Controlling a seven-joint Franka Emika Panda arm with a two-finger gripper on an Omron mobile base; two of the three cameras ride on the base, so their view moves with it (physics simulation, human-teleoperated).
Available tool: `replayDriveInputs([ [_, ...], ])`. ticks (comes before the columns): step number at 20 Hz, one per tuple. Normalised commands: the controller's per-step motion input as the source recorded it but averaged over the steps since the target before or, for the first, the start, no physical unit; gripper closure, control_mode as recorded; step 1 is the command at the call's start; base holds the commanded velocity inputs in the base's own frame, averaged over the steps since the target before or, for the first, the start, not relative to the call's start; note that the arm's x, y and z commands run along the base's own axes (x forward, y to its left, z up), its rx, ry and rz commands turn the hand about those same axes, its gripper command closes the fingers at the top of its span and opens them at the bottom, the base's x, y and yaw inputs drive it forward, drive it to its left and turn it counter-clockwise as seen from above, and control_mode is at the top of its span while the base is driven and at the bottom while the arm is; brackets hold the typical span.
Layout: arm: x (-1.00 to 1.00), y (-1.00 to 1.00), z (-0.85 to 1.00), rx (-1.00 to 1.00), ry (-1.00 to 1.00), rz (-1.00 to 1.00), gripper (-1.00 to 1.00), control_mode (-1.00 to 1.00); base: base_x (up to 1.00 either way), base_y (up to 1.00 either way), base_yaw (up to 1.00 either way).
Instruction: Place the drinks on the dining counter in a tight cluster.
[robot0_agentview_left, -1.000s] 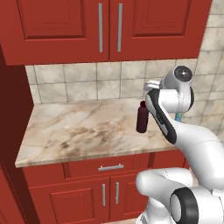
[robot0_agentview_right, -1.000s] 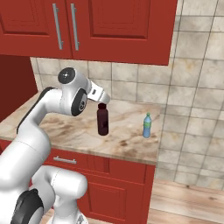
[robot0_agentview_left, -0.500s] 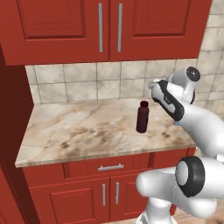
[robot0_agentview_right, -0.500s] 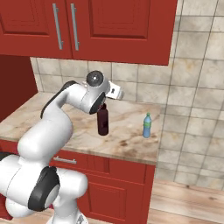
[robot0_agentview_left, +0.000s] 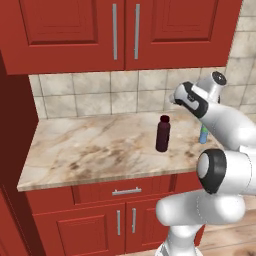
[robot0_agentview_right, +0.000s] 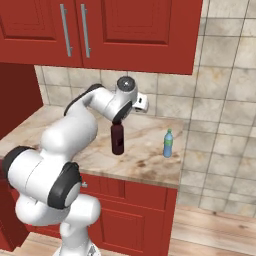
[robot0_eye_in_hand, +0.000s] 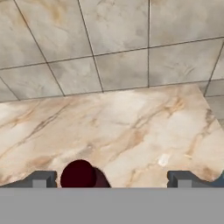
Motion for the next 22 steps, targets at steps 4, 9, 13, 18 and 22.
replayDriveInputs([
  [4,0.38,0.36,-0.40,-0.03,0.26,-0.04,-1.00,-1.00,0.00,0.00,0.00],
  [9,0.07,0.34,-0.58,-0.01,0.12,0.07,-1.00,-1.00,0.00,0.00,0.00],
  [13,0.00,0.09,-0.06,-0.07,0.04,0.04,-1.00,-1.00,0.00,0.00,0.00],
  [18,-0.23,0.05,0.15,-0.13,0.05,0.00,-1.00,-1.00,0.00,0.00,0.00],
  [22,-0.79,0.21,0.20,-0.10,0.05,-0.01,-1.00,-1.00,0.00,0.00,0.00],
])
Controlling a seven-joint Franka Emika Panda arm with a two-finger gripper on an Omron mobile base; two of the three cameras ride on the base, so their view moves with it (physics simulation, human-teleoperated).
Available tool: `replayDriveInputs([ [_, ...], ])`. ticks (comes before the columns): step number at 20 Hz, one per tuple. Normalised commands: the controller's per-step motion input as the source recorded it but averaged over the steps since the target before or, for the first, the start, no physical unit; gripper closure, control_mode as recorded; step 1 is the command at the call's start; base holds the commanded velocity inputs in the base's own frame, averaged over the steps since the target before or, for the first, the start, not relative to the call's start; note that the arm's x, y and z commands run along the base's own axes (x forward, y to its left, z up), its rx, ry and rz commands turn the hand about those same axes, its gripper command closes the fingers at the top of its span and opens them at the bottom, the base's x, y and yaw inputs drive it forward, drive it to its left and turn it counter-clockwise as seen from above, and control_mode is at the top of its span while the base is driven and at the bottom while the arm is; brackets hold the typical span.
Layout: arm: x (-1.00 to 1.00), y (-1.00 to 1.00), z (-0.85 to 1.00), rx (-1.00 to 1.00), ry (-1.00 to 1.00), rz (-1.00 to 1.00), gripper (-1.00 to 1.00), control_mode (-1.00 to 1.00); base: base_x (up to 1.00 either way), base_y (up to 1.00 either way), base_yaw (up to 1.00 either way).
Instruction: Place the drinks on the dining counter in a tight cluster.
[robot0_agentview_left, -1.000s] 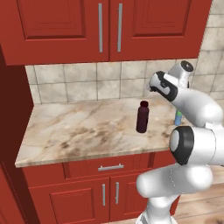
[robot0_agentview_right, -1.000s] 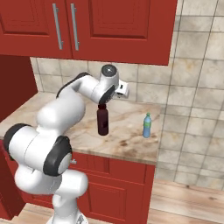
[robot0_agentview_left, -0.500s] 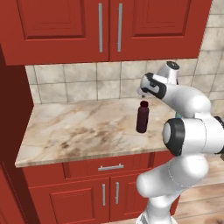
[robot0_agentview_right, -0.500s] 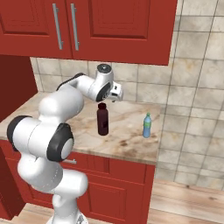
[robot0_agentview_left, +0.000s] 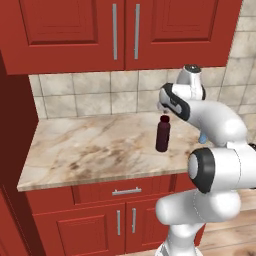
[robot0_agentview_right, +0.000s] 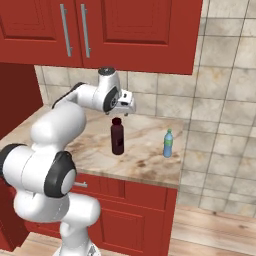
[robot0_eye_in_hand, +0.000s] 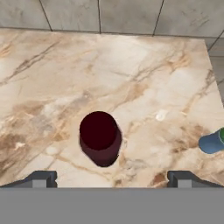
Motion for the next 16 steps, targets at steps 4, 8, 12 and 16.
replayDriveInputs([
  [4,-0.16,0.39,-0.14,-0.01,0.08,0.00,-1.00,-1.00,0.00,0.00,0.00],
  [8,0.37,0.10,-0.41,0.00,0.14,-0.02,-1.00,-1.00,0.00,0.00,0.00],
  [12,0.53,-0.18,-0.03,0.00,0.21,-0.12,-1.00,-1.00,0.00,0.00,0.00],
  [16,0.32,-0.21,0.02,0.00,0.16,-0.08,-1.00,-1.00,0.00,0.00,0.00],
])
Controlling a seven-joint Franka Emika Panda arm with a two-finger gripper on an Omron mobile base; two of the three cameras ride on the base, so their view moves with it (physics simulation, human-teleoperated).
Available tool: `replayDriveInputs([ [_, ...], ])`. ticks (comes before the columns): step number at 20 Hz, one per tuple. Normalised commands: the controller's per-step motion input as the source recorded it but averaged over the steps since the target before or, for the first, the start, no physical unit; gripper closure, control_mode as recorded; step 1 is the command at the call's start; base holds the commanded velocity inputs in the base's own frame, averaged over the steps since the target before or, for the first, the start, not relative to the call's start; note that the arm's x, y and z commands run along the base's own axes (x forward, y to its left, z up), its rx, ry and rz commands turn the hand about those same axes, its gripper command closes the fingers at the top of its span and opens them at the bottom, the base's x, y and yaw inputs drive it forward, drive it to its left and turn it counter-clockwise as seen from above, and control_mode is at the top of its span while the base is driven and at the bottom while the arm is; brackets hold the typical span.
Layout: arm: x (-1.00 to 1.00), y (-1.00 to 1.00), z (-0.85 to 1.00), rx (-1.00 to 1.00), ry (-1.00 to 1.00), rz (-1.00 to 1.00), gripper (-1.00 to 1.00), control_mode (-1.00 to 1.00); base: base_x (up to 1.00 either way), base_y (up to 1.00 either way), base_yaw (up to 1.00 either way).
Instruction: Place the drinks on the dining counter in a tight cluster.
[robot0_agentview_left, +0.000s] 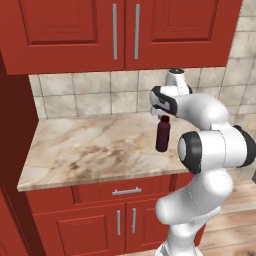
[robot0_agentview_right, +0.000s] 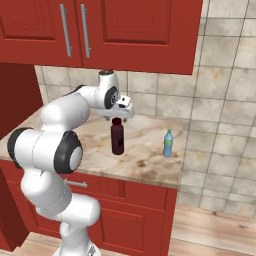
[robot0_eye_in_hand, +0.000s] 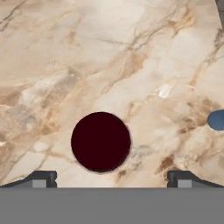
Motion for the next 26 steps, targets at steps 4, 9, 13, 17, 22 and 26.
replayDriveInputs([
  [4,0.26,-0.06,-0.01,0.00,0.12,-0.03,-1.00,-1.00,0.00,0.00,0.00],
  [9,0.01,0.03,-0.15,0.03,0.06,0.00,-1.00,-1.00,0.00,0.00,0.00],
  [13,0.00,0.05,-0.18,0.03,0.05,0.00,-1.00,-1.00,0.00,0.00,0.00],
  [17,0.00,0.01,-0.23,0.00,0.01,0.00,-1.00,-1.00,0.00,0.00,0.00],
  [22,0.00,0.00,-0.18,0.00,0.00,0.00,-1.00,-1.00,0.00,0.00,0.00],
  [26,0.00,0.02,-0.26,0.00,0.00,0.00,-1.00,-1.00,0.00,0.00,0.00],
])
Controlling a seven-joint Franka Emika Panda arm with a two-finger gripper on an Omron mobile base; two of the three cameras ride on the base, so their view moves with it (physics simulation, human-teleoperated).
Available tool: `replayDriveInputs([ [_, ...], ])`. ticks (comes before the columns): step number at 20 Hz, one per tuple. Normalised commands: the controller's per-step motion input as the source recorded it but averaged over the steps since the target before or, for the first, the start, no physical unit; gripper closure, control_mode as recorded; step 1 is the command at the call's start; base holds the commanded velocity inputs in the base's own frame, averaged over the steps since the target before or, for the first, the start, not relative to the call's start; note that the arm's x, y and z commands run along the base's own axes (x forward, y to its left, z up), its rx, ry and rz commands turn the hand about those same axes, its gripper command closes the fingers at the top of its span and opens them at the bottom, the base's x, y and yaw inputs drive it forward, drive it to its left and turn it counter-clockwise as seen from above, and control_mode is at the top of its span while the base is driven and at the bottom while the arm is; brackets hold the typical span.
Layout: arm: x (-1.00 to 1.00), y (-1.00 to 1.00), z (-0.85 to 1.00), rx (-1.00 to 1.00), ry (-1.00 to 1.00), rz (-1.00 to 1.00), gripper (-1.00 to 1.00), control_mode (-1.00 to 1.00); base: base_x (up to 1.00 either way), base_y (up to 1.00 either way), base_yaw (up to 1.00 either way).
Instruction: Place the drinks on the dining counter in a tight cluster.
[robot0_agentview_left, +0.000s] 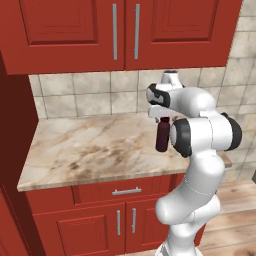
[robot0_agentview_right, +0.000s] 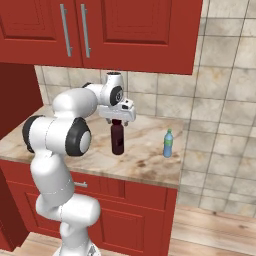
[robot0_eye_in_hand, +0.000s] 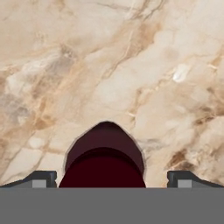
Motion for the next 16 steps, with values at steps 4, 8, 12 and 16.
replayDriveInputs([
  [4,0.00,0.00,-0.03,0.00,0.00,0.00,-1.00,-1.00,0.00,0.00,0.00],
  [8,0.00,0.00,0.00,0.00,0.00,0.00,1.00,-1.00,0.00,0.00,0.00],
  [12,0.00,0.00,0.00,0.00,0.00,0.00,1.00,-1.00,0.00,0.00,0.00],
  [16,-0.06,0.00,0.00,0.00,0.00,0.00,1.00,-1.00,0.00,0.00,0.00],
])
